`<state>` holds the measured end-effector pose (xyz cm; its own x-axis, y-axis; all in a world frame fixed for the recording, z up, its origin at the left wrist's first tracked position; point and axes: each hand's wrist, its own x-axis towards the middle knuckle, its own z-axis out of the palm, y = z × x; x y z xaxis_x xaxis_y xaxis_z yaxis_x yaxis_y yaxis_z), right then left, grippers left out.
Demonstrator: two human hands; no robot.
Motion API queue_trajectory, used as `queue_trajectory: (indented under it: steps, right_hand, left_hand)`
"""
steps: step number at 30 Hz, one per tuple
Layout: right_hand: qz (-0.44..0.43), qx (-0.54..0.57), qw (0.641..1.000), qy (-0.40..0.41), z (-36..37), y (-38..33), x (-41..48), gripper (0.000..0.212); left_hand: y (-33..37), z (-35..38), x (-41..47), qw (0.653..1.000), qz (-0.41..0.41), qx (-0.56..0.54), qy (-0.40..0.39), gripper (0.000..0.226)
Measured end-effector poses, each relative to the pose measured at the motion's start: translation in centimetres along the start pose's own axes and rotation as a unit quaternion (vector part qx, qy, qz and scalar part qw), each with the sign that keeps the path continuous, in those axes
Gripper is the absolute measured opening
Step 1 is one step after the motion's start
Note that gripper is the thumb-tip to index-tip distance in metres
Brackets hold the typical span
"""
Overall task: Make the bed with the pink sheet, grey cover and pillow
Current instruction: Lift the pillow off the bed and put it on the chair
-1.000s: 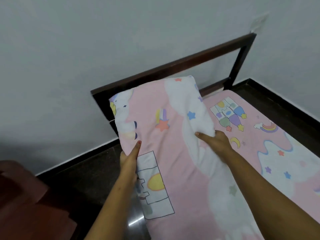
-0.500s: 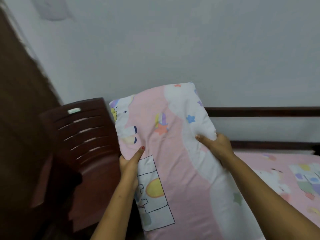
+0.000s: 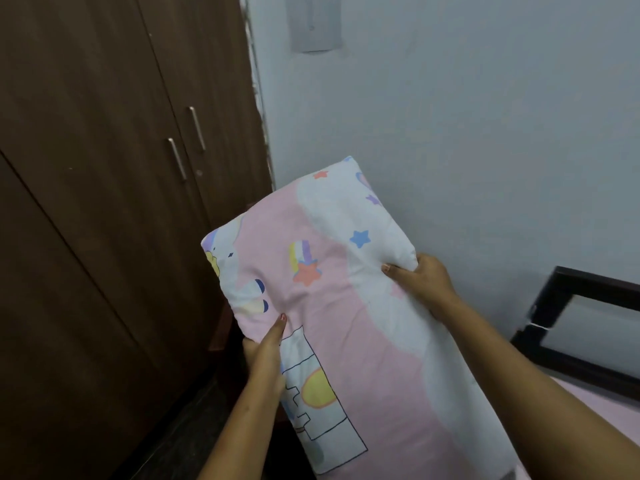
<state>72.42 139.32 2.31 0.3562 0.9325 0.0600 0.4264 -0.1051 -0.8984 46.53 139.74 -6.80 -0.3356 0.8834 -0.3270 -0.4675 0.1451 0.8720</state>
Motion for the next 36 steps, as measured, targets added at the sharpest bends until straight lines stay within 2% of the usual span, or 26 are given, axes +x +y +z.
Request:
queue_trajectory:
  steps: [4,10,18,22,25,27,31,34,36]
  right_hand:
    - [-0.028,-0.028,0.999,-0.015,3.8,-1.9,3.7,0.023]
    - [-0.039,-0.064,0.997,-0.031,8.1,-3.6,11.1,0.020]
    - [-0.041,-0.105,0.993,-0.046,12.3,-4.2,18.6,0.025]
    - [-0.060,-0.130,0.987,-0.077,13.5,-3.8,22.9,0.021]
    - [-0.090,-0.158,0.978,-0.101,14.8,-3.6,27.2,0.030]
    - [-0.125,-0.173,0.966,-0.148,15.3,-3.9,31.2,0.033]
    - [-0.152,-0.193,0.954,-0.172,16.5,-4.0,33.1,0.033]
    - [-0.184,-0.201,0.937,-0.220,17.4,-3.9,36.1,0.035]
    - [-0.205,-0.198,0.925,-0.252,18.4,-4.3,37.4,0.039]
  left_hand:
    - [0.3,0.0,4.8,1.000,-0.010,-0.023,0.017,0.026]
    - [0.4,2.2,12.9,0.997,-0.031,-0.056,0.030,0.038]
    - [-0.3,5.7,20.2,0.993,-0.053,-0.074,0.079,0.039]
    - [-1.5,7.4,22.3,0.988,-0.074,-0.096,0.092,0.052]
    - [-2.1,9.3,23.4,0.982,-0.100,-0.110,0.113,0.047]
    - [-2.7,11.5,24.0,0.974,-0.094,-0.127,0.163,0.054]
    - [-3.6,12.1,24.3,0.967,-0.118,-0.137,0.178,0.047]
    - [-5.5,13.4,24.9,0.958,-0.118,-0.162,0.205,0.058]
    - [-5.8,13.8,24.8,0.954,-0.125,-0.161,0.218,0.057]
